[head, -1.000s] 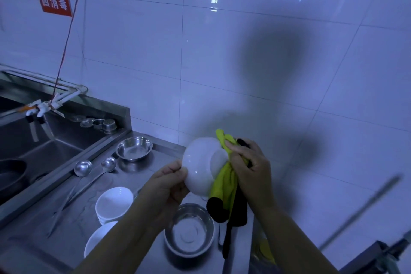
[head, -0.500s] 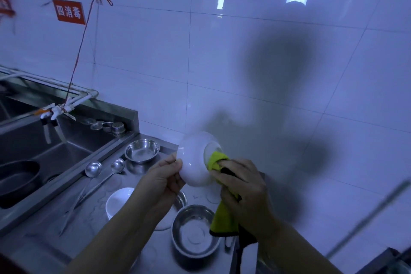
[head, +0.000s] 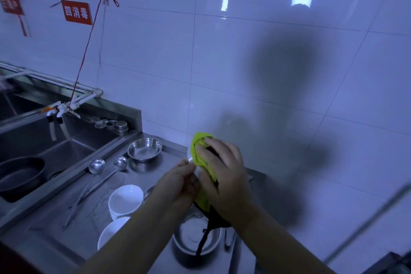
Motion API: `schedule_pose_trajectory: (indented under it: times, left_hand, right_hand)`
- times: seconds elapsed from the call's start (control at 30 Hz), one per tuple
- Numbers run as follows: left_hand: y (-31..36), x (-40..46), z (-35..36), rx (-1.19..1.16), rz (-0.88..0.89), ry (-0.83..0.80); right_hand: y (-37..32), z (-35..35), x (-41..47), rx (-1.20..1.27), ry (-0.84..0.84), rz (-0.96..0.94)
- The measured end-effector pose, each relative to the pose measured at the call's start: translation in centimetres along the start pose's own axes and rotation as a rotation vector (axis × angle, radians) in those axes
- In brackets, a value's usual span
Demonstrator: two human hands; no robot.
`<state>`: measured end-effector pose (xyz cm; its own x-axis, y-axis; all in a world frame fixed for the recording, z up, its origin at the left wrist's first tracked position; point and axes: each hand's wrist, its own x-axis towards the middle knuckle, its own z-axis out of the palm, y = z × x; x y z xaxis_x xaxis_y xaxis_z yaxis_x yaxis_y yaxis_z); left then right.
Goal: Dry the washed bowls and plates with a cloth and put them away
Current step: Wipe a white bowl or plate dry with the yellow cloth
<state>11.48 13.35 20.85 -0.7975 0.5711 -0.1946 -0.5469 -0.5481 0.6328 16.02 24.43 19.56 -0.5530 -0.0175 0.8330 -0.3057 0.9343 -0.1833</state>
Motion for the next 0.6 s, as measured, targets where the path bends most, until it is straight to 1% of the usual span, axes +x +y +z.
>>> schedule_pose_trajectory:
  times: [0.07, 0.13, 0.2, 0.27, 0.37, 0.43, 0.5, 0.6]
  left_hand:
    - [-0.3, -0.2, 0.5, -0.071, -0.015, 0.040]
    - [-0.2, -0.6, 0.6, -0.164, -0.041, 0.047]
    - [-0.2, -0.9, 0.7, -0.265, -0.069, 0.046]
    - [-0.1, -1.2, 0.9, -0.357, -0.080, 0.079]
    - [0.0, -1.5, 0.9, -0.419, -0.083, 0.141]
    - [-0.1, -1.4, 0.9, -0.449, -0.097, 0.171]
    - [-0.3, -1.2, 0.9, -0.460, -0.114, 0.180]
    - [-0.6, -0.8, 1.0, -0.452, -0.152, 0.189]
  right_hand:
    - [-0.2, 0.5, -1.0, -0.059, 0.028, -0.054]
    - [0.3, 0.5, -1.9, -0.131, 0.096, -0.162]
    - [1.1, 0.2, -2.5, -0.150, 0.150, -0.249]
    - [1.8, -0.2, -2.6, -0.094, 0.190, -0.219]
    - [2.4, -0.7, -2.2, 0.003, 0.266, -0.044]
    - [2.4, -0.6, -1.9, 0.015, 0.285, 0.051]
    - [1.8, -0.2, -1.9, 0.015, 0.269, 0.033]
    - [1.2, 0.5, -2.7, -0.040, 0.192, -0.144]
